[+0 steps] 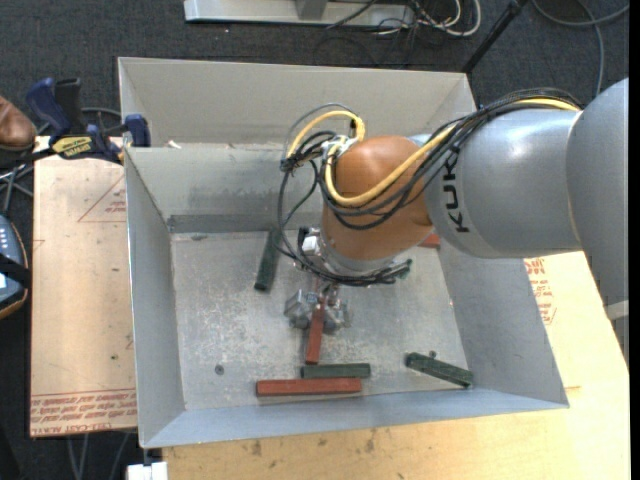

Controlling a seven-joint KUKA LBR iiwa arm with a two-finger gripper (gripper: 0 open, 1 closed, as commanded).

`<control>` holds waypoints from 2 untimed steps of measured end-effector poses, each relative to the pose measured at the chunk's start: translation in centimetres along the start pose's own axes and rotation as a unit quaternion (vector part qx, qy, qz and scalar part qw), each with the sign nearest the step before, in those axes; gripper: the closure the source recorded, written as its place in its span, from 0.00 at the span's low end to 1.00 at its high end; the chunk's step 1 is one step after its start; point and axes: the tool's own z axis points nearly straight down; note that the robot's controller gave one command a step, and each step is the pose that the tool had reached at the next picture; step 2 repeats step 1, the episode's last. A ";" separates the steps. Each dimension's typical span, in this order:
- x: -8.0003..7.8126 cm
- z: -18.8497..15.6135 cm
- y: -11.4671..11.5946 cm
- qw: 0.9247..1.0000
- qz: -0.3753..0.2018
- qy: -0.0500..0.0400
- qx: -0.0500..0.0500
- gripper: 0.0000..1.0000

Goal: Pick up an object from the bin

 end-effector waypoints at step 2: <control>0.3 -14.4 0.3 0.996 -0.090 -0.001 0.004 1.00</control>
Offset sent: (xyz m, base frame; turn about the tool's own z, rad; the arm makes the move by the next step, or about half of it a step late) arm -0.0064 -0.0036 0.1398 -0.1849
